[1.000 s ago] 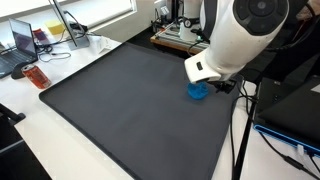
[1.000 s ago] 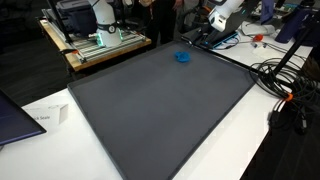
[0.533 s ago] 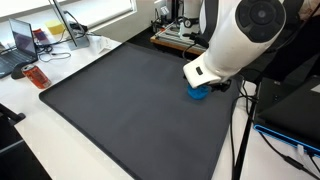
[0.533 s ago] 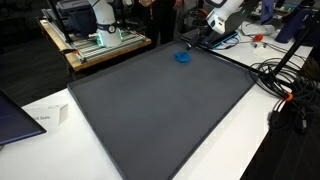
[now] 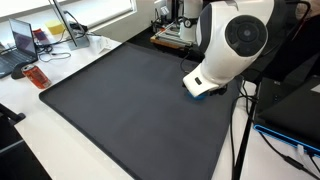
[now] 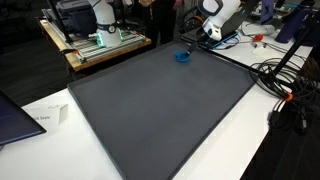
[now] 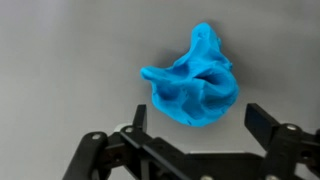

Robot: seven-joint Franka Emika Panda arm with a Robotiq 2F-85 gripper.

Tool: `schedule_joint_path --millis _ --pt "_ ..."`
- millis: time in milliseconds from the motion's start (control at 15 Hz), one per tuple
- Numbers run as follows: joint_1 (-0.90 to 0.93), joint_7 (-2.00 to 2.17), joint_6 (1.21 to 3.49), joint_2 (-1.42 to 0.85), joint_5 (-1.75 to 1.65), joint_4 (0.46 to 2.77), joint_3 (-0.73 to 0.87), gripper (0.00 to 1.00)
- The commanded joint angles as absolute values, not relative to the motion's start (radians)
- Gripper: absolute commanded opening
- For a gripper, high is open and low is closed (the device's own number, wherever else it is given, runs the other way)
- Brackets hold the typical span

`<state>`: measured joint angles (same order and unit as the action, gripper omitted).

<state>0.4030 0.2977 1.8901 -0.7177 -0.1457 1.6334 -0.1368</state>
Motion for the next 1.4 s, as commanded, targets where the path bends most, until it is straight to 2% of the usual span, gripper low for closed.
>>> schedule_joint_path --millis 0,667,733,800,867,933,1000,1333 --pt "0.386 0.226 1.934 -0.725 -0.146 1.668 -0.147 1.00" --pt "0.357 0.101 1.900 -0.769 -0.130 1.671 -0.157 1.00" --pt "0.355 0.095 1.881 -0.776 -0.126 1.664 -0.158 0.95" --pt "0.349 0.080 1.876 -0.780 -0.120 1.663 -0.162 0.77" --pt "0.349 0.081 1.862 -0.785 -0.117 1.658 -0.162 0.70" --pt "0.345 0.073 1.850 -0.789 -0.113 1.655 -0.165 0.69" --pt "0.344 0.072 1.830 -0.791 -0.107 1.648 -0.167 0.64" --pt "0.341 0.074 1.787 -0.784 -0.102 1.624 -0.169 0.29"
